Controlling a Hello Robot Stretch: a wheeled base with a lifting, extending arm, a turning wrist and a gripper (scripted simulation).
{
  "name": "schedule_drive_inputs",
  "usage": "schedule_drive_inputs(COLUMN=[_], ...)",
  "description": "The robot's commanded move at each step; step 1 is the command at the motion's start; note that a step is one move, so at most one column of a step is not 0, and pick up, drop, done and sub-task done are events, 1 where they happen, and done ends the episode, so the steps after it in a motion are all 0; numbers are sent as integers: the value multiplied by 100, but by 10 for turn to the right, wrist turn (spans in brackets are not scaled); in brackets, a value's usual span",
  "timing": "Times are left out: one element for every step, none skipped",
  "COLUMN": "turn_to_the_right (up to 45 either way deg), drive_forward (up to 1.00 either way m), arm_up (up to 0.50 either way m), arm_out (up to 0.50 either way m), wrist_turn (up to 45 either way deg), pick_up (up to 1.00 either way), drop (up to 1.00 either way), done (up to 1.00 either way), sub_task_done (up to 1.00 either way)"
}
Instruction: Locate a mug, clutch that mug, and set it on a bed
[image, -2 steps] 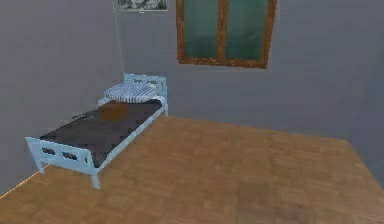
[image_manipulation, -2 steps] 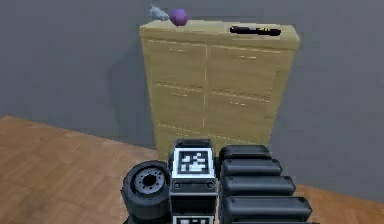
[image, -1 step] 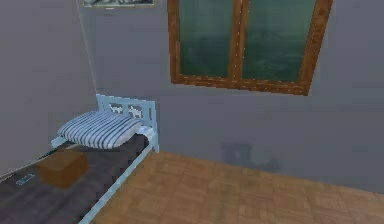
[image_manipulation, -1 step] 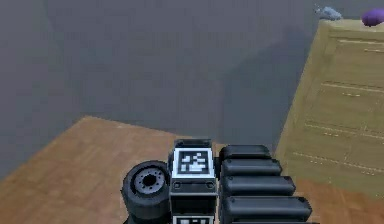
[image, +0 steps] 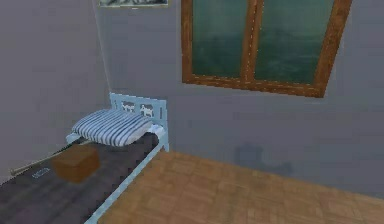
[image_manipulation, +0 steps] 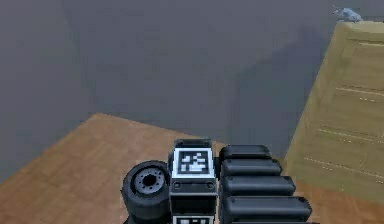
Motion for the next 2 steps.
schedule_drive_inputs(turn_to_the_right=[0, -180], drive_forward=[100, 0], arm_up=[0, 0], arm_out=[0, 0], wrist_turn=[0, 0], pick_up=[0, 0], drop=[0, 0], done=[0, 0], sub_task_done=[0, 0])
